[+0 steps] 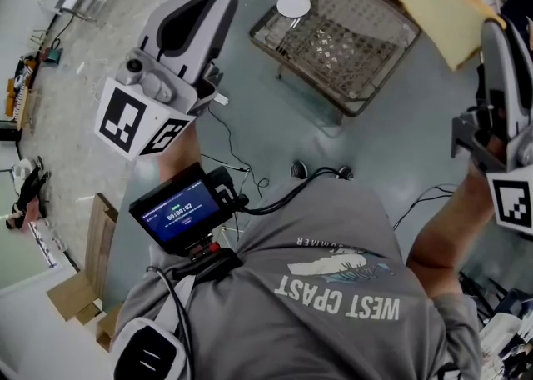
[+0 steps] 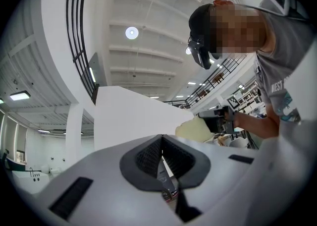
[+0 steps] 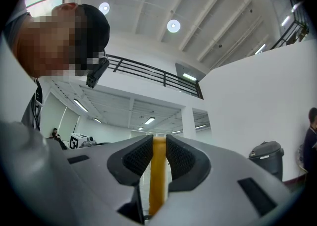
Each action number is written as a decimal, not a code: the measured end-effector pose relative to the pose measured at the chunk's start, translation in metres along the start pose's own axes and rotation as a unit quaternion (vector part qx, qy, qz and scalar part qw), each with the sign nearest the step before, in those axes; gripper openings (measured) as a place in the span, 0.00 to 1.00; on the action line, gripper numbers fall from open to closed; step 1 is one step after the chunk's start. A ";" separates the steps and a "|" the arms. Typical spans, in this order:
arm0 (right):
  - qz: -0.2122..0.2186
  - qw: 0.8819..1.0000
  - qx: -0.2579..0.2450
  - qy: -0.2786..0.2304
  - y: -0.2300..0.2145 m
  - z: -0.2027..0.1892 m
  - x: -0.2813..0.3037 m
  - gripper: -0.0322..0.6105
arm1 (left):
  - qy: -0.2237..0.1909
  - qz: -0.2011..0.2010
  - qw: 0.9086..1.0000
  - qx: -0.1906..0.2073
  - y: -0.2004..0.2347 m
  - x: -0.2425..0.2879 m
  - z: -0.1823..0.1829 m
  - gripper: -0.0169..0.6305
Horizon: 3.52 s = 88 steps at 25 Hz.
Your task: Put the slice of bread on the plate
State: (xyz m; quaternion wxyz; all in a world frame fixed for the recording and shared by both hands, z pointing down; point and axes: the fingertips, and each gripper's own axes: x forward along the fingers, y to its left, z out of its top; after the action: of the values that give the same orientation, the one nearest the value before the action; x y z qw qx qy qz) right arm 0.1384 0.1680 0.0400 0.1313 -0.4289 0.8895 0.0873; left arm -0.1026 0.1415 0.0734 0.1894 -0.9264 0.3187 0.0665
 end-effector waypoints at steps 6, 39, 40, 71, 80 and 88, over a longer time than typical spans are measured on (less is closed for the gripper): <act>-0.006 1.000 -0.005 -0.007 0.003 0.008 -0.008 0.18 | -0.004 -0.014 1.000 0.002 -0.009 0.005 0.004 0.04; 0.091 0.995 0.041 0.003 -0.157 -0.053 0.084 0.18 | 0.034 0.059 0.998 0.008 0.040 0.145 -0.072 0.04; 0.094 0.995 0.043 0.004 -0.157 -0.054 0.086 0.18 | 0.036 0.061 0.997 0.008 0.041 0.145 -0.072 0.04; 0.041 0.998 0.027 0.042 -0.132 -0.095 0.164 0.18 | 0.004 0.003 0.999 -0.039 0.134 0.144 -0.120 0.04; 0.027 0.998 0.017 0.053 -0.132 -0.097 0.195 0.18 | -0.011 -0.022 0.998 -0.058 0.165 0.159 -0.132 0.04; 0.052 0.997 0.028 0.052 -0.167 -0.106 0.200 0.18 | -0.005 -0.005 0.998 -0.056 0.159 0.195 -0.143 0.04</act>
State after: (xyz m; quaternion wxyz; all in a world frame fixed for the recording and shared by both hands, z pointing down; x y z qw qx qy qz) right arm 0.1336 -0.1117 0.0715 0.0919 -0.3822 0.9183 0.0463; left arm -0.0464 -0.1401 0.1085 0.1388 -0.9369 0.3085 0.0879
